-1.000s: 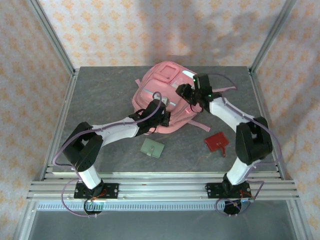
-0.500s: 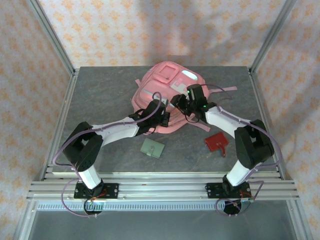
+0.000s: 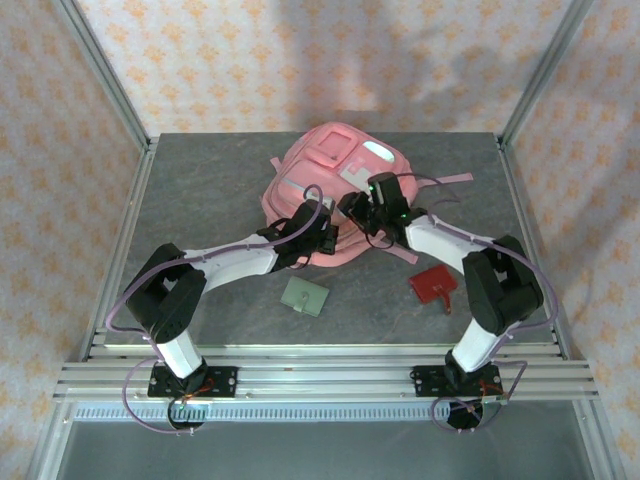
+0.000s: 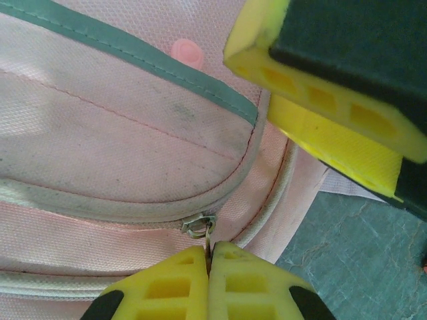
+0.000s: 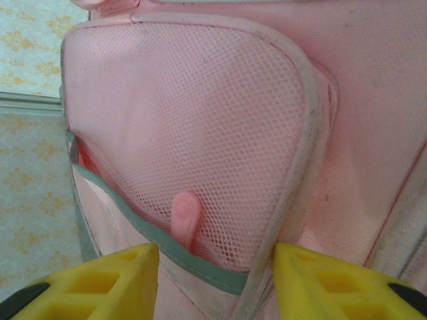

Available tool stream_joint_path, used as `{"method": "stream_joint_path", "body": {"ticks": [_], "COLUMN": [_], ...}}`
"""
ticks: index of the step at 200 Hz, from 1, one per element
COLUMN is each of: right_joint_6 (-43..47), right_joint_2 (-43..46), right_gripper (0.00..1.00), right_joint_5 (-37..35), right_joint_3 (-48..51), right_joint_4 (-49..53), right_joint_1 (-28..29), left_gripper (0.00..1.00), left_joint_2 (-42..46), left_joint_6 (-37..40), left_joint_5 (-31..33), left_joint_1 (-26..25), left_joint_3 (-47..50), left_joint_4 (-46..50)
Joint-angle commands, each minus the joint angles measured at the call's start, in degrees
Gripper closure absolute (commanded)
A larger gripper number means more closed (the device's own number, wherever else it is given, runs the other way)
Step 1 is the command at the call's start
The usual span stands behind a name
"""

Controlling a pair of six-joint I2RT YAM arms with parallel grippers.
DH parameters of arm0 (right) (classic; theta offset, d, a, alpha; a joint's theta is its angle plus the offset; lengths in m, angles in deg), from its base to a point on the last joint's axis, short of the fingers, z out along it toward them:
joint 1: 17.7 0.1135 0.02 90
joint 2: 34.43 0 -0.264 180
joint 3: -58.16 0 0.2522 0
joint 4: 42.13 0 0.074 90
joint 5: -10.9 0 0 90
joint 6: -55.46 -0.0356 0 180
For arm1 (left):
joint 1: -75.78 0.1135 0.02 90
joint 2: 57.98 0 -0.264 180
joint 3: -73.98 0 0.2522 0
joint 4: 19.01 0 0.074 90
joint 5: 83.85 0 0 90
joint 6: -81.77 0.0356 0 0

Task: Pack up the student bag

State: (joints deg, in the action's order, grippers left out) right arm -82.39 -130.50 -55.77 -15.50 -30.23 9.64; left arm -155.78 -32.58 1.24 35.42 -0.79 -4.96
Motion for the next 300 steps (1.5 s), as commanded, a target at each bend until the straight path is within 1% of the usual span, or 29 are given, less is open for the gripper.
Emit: {"method": "stream_joint_path", "body": {"ticks": [1, 32, 49, 54, 75, 81, 91, 102, 112, 135, 170, 182, 192, 214, 234, 265, 300], "right_joint_6": [-1.4, -1.7, -1.8, -1.8, -1.7, -1.6, -1.2, -0.9, -0.5, 0.0, 0.0, -0.1, -0.1, 0.7, 2.5, 5.8, 9.6], "right_joint_2": [1.8, 1.7, 1.4, 1.1, -0.9, -1.5, -2.2, -2.3, -1.9, -0.3, 1.5, 1.5, 1.4, 1.5, 2.0, 3.0, 1.9], "right_gripper": [0.52, 0.54, 0.6, 0.63, 0.88, 0.94, 1.0, 1.0, 1.0, 1.0, 1.0, 1.0, 1.0, 1.0, 1.0, 1.0, 1.0], "right_joint_5": [-0.3, 0.7, 1.1, 1.1, 1.6, 1.7, 1.6, 1.0, 0.2, -0.9, -2.1, -2.2, -2.1, -2.6, -3.0, -3.4, -3.6], "right_joint_3": [2.7, 3.0, 2.6, 2.4, 0.5, -0.1, -1.0, -1.5, -1.4, -0.6, 1.0, 1.3, 1.4, 0.7, -0.8, -3.3, -9.1], "right_joint_4": [-1.3, -2.0, -3.2, -3.6, -4.4, -4.3, -4.0, -3.5, -3.4, -3.5, -4.0, -4.3, -4.4, -3.8, -2.3, 1.1, 6.0], "right_joint_1": [1.0, 1.0, 1.0, 1.1, 1.1, 1.1, 1.1, 1.0, 0.9, 0.2, -0.2, -0.2, -0.2, -0.3, -1.1, -5.2, -11.0], "left_gripper": [1.0, 1.0, 1.0, 1.0, 1.0, 1.0, 1.0, 1.0, 1.0, 1.0, 1.0, 1.0, 1.0, 1.0, 1.0, 1.0, 1.0], "left_joint_2": [1.8, 1.7, 1.6, 1.5, 1.0, 1.0, 0.9, 0.9, 1.0, 2.9, 6.6, 7.2, 7.6, 8.4, 10.1, 10.5, 5.6], "left_joint_6": [-0.3, -0.4, -0.5, -0.5, -0.3, -0.3, -0.1, -0.1, -0.3, -1.1, -0.7, -0.9, -1.1, -0.9, -0.9, -0.3, -1.5], "left_joint_5": [-0.8, -1.0, -1.2, -1.2, -0.6, -0.2, 1.0, 2.8, 3.0, 2.4, 4.1, 3.2, 2.1, 0.0, -1.4, -3.0, -5.5], "left_joint_1": [-0.5, -0.5, -0.5, -0.5, -0.5, -0.5, -0.5, -0.3, 0.8, 5.4, 12.5, 14.6, 15.4, 15.2, 13.7, 7.9, 1.6], "left_joint_3": [-0.3, 0.0, -0.2, -0.2, -0.3, -0.3, -0.1, 0.1, 0.8, 4.1, 8.0, 8.7, 8.9, 9.4, 11.4, 12.0, 6.9], "left_joint_4": [-1.8, -1.9, -1.8, -1.8, -1.2, -0.9, -0.1, 1.3, 2.3, 2.5, 2.4, 2.3, 2.2, 2.6, 2.1, 1.5, -0.8]}}
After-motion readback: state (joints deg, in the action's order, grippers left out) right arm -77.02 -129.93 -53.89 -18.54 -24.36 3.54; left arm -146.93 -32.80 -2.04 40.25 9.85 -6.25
